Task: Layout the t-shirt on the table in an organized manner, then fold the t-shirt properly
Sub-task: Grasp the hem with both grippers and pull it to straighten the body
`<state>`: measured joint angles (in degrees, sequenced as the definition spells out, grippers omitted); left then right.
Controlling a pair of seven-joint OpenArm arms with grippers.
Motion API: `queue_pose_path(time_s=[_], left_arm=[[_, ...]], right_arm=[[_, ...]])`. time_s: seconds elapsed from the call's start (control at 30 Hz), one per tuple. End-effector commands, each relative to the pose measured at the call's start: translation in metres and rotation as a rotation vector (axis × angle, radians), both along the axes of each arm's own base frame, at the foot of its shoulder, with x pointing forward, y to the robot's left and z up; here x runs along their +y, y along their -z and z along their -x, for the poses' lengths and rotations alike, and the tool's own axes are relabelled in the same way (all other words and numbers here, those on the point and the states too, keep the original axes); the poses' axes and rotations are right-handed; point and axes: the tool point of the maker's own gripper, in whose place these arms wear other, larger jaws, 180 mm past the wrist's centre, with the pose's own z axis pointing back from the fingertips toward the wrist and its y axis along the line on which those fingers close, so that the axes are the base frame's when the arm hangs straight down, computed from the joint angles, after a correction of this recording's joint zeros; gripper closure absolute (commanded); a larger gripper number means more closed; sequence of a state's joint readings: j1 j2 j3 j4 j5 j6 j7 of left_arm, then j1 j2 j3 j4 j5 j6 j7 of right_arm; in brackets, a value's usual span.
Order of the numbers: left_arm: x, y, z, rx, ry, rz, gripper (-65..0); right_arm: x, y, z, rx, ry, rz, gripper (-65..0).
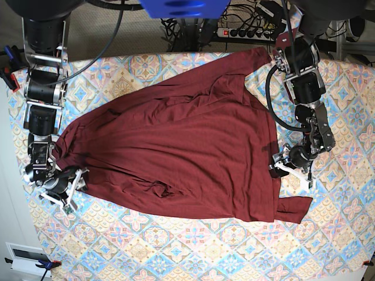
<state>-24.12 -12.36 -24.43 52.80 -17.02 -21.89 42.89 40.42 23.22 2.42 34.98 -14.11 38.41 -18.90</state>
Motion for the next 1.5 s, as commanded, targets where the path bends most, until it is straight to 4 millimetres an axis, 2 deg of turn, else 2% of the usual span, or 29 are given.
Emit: queue_pose_path(time_s=[0.0, 0.23, 0.5, 0.7, 0.8, 0.93, 1.03, 1.13, 1.27, 1.47], left_arm=[[0.007, -0.019, -0.011, -0.036, -0.003, -0.019, -32.7], [0.011, -0.027, -0.003, -0.054, 0.009, -0.057, -32.7], [0.011, -0.016, 0.01, -0.03, 0.012, -0.064, -32.7], [0.011, -0.014, 0.012, -0.027, 0.012, -0.062, -32.7], [0.011, -0.014, 0.012, -0.027, 0.012, -0.062, -32.7], [0.011, -0.014, 0.012, -0.027, 0.013, -0.062, -32.7], [0.011, -0.014, 0.012, -0.027, 0.013, -0.062, -32.7], [0.011, -0.014, 0.012, -0.027, 0.013, -0.062, -32.7], [0.011, -0.014, 0.012, -0.026, 0.013, -0.064, -32.7], [0.007, -0.012, 0.012, -0.021, 0.021, -0.061, -32.7]], right_arm=[[-0.006, -0.026, -0.017, -0.083, 0.012, -0.02, -36.2], [-0.005, -0.02, -0.014, -0.078, 0.012, -0.031, -36.2], [-0.007, 0.011, 0.006, 0.005, 0.034, -0.053, -36.2], [-0.006, 0.028, 0.02, 0.051, 0.029, -0.046, -35.4], [-0.001, 0.038, 0.026, 0.09, -0.013, -0.006, -29.8], [0.002, 0.058, 0.042, 0.156, -0.032, 0.0, -14.2], [0.005, 0.053, 0.035, 0.109, -0.013, -0.046, 0.0], [0.002, 0.049, 0.032, 0.089, 0.01, -0.067, -1.4], [-0.003, 0.043, 0.025, 0.048, 0.058, -0.083, 0.0], [0.0, 0.03, -0.005, -0.116, 0.214, -0.095, 0.0]])
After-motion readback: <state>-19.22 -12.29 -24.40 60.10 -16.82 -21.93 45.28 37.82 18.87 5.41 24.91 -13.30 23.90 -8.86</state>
